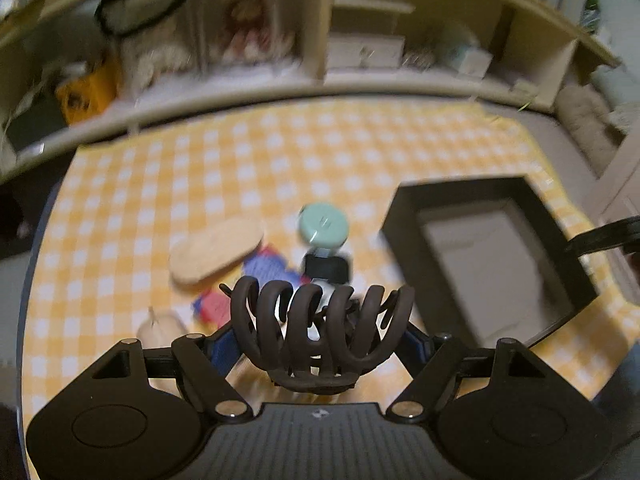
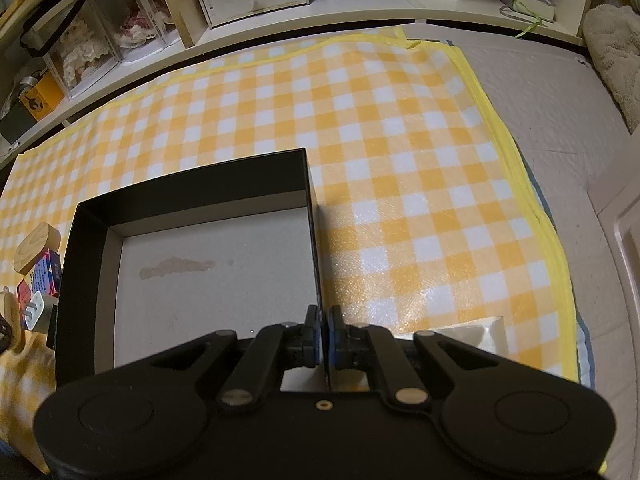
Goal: Organize rigid objects
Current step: 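Lift the hair clip with the left tool and carry it over the black box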
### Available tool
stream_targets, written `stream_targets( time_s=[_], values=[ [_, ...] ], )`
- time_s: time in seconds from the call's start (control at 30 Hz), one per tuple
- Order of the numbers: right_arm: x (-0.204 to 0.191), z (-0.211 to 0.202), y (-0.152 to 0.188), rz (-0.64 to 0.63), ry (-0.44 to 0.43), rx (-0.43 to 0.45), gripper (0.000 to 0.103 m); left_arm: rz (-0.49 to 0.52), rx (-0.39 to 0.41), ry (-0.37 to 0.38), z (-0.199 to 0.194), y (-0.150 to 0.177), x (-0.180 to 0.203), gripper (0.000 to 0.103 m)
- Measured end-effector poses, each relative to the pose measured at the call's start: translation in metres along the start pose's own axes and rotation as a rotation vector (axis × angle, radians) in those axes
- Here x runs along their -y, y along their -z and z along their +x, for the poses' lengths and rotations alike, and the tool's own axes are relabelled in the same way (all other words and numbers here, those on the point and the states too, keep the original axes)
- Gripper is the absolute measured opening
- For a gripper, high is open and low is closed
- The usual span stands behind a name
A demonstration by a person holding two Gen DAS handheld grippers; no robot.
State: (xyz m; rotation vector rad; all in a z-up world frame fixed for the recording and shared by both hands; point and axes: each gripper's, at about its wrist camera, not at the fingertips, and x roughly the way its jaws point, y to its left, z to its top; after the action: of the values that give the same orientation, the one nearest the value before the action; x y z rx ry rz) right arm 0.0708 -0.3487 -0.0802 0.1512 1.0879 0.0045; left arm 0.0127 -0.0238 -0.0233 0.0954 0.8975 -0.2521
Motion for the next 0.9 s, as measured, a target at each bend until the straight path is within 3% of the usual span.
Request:
stream_targets(
  time_s=[0.2,0.47,0.63,0.9],
  values=[
    [0.000,0.000,0.001,0.003,-0.002,0.001,0.005,0.052,0.063,0.142,-0.010,-0.022,0.042,0.078],
    [0.001,0.000,0.001,0.006,-0.008,0.005,0.005,-0.042,-0.057,0.319,0.031,-0.053,0.099,0.078],
    [0.001,-0.001,0.003,0.012,-0.018,0.012,0.005,-0.211,-0.139,0.373,0.074,-0.063,0.112,0.078],
    [0.000,-0.002,0.003,0.013,-0.020,0.016,0.005,-0.370,-0.243,0.368,0.125,-0.071,0.124,0.078]
  ],
)
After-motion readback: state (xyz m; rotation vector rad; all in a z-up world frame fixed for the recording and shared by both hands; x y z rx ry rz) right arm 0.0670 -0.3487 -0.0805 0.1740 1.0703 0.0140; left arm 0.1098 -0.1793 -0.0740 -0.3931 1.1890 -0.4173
